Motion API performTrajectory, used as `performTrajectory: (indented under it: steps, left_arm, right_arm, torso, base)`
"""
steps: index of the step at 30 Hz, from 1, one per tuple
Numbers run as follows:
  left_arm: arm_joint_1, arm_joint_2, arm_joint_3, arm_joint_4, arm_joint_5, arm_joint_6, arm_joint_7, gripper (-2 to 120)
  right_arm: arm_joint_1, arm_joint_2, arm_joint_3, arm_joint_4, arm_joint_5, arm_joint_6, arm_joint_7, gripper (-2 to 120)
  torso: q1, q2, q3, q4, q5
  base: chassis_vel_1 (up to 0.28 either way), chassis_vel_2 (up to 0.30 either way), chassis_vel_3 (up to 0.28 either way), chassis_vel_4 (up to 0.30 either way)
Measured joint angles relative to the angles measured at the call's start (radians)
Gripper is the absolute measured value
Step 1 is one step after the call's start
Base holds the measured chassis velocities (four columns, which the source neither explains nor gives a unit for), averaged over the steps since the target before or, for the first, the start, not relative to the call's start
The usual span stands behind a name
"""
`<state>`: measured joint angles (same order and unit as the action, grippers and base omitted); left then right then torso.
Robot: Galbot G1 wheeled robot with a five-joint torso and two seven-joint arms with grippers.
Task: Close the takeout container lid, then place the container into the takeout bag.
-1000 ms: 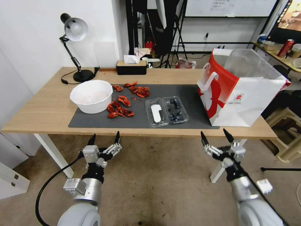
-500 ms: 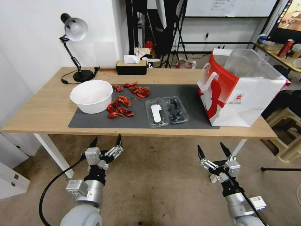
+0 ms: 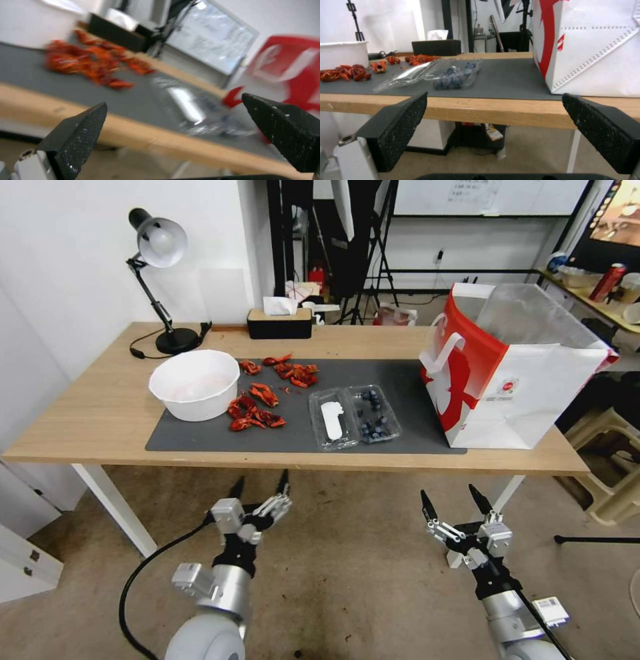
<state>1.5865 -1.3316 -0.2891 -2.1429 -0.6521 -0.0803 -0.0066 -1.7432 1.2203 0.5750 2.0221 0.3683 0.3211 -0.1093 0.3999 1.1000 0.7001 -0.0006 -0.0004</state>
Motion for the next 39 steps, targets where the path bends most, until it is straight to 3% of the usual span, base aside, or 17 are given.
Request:
performTrajectory:
  steps: [3, 4, 6, 10, 12, 14, 16, 26, 33, 39]
  left_arm:
    - [-0.02, 0.046, -0.021, -0.063, -0.192, 0.07, 0.046, 100]
    - [-0.02, 0.046, -0.021, -0.063, -0.192, 0.07, 0.046, 100]
    - [-0.08, 0.078, 0.009, -0.09, -0.337, 0.126, 0.037, 100]
    - [-0.139, 0.097, 0.057, -0.091, -0.439, 0.159, 0.02, 100]
    - [-0.209, 0.117, 0.12, -0.051, -0.523, 0.17, 0.017, 100]
    - [-0.223, 0.123, 0.132, -0.038, -0.536, 0.171, 0.018, 100]
    - [-0.285, 0.147, 0.181, 0.024, -0.577, 0.174, 0.025, 100]
    - [-0.42, 0.155, 0.312, 0.101, -0.681, 0.193, -0.003, 100]
    - [-0.541, 0.124, 0.372, 0.162, -0.726, 0.208, -0.101, 100]
    - [-0.633, 0.105, 0.395, 0.205, -0.8, 0.26, -0.255, 100]
  right_arm:
    - [0.049, -0.038, -0.029, -0.017, 0.014, -0.019, 0.0, 100]
    - [0.049, -0.038, -0.029, -0.017, 0.014, -0.019, 0.0, 100]
    - [0.041, -0.042, -0.027, -0.019, 0.018, -0.02, 0.0, 100]
    - [0.024, -0.037, -0.016, -0.013, 0.017, -0.02, -0.003, 100]
    - [0.006, -0.03, -0.008, -0.003, 0.012, -0.02, -0.005, 100]
    - [0.003, -0.028, -0.006, -0.001, 0.009, -0.02, -0.005, 100]
    - [-0.012, -0.018, -0.002, 0.006, -0.004, -0.019, -0.005, 100]
    - [-0.041, 0.01, 0.01, 0.008, -0.037, -0.013, -0.005, 100]
    - [-0.051, 0.019, 0.019, 0.008, -0.046, -0.012, -0.004, 100]
    - [-0.05, 0.028, 0.02, -0.003, -0.058, -0.008, -0.003, 100]
  torso:
    - [0.0, 0.0, 0.0, 0.0018, 0.0012]
    - [0.0, 0.0, 0.0, 0.0018, 0.0012]
    - [0.0, 0.0, 0.0, 0.0006, 0.0003]
    - [0.0, 0.0, 0.0, 0.0, 0.0003]
    - [0.0, 0.0, 0.0, 0.0005, 0.0004]
    - [0.0, 0.0, 0.0, 0.0005, 0.0003]
    - [0.0, 0.0, 0.0, 0.0006, 0.0003]
    - [0.0, 0.0, 0.0, 0.0006, 0.0005]
    - [0.0, 0.0, 0.0, 0.0005, 0.0004]
    - [0.0, 0.0, 0.0, 0.0006, 0.0005]
  base:
    - [0.0, 0.0, 0.0, 0.0]
    - [0.0, 0.0, 0.0, 0.0]
    - [0.0, 0.0, 0.0, 0.0]
    - [0.0, 0.0, 0.0, 0.0]
    - [0.0, 0.0, 0.0, 0.0]
    - [0.0, 0.0, 0.0, 0.0]
    - [0.0, 0.0, 0.0, 0.0]
    - [0.0, 0.0, 0.0, 0.0]
    - [0.0, 0.0, 0.0, 0.0]
    - [0.0, 0.0, 0.0, 0.0]
